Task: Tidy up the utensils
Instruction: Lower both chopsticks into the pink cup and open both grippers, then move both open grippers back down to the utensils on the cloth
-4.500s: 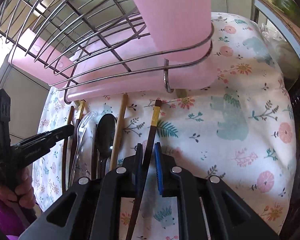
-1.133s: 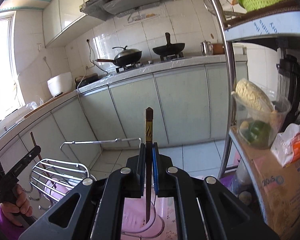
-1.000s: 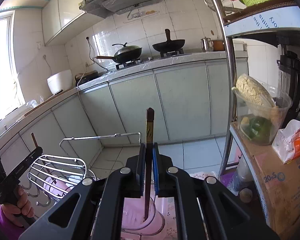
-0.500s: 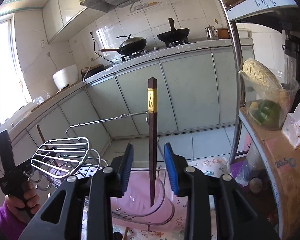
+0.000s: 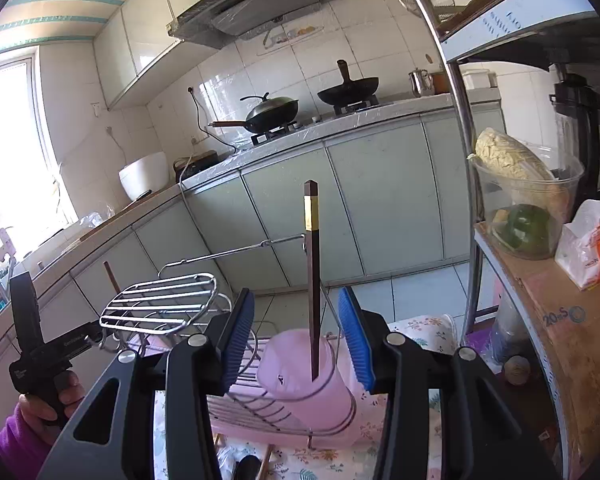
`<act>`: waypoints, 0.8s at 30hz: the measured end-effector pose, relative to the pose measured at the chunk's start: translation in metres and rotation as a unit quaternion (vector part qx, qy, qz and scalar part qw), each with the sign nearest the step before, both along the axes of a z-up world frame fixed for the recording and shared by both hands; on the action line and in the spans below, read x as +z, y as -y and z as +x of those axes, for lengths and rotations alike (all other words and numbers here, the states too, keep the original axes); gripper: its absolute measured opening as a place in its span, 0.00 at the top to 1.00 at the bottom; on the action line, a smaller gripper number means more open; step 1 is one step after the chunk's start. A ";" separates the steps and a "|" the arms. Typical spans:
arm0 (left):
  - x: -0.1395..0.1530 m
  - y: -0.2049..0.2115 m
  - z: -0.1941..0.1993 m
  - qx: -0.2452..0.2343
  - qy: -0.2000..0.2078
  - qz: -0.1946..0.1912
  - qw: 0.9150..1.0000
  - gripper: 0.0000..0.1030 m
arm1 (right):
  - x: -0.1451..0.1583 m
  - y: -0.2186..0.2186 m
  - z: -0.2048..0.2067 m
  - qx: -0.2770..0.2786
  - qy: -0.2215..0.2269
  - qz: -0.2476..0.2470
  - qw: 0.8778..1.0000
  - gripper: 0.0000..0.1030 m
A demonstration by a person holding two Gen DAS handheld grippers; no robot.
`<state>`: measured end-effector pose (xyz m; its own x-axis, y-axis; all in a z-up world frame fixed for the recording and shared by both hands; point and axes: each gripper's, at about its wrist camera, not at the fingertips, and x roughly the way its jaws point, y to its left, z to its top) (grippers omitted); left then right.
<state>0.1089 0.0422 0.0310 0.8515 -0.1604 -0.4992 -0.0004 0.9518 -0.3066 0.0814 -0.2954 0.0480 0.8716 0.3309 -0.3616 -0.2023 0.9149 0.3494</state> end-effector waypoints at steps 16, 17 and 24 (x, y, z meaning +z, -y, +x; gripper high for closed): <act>-0.006 0.006 -0.060 -0.020 -0.006 0.024 0.999 0.71 | -0.038 0.006 -0.040 -0.011 -0.048 -0.014 0.999 0.55; -0.009 0.008 -0.063 -0.023 -0.009 0.026 0.999 0.71 | -0.041 0.006 -0.042 -0.010 -0.053 -0.016 0.998 0.55; -0.034 0.018 -0.075 -0.037 -0.043 0.031 0.998 0.71 | -0.071 0.002 -0.051 0.000 -0.092 -0.021 0.996 0.56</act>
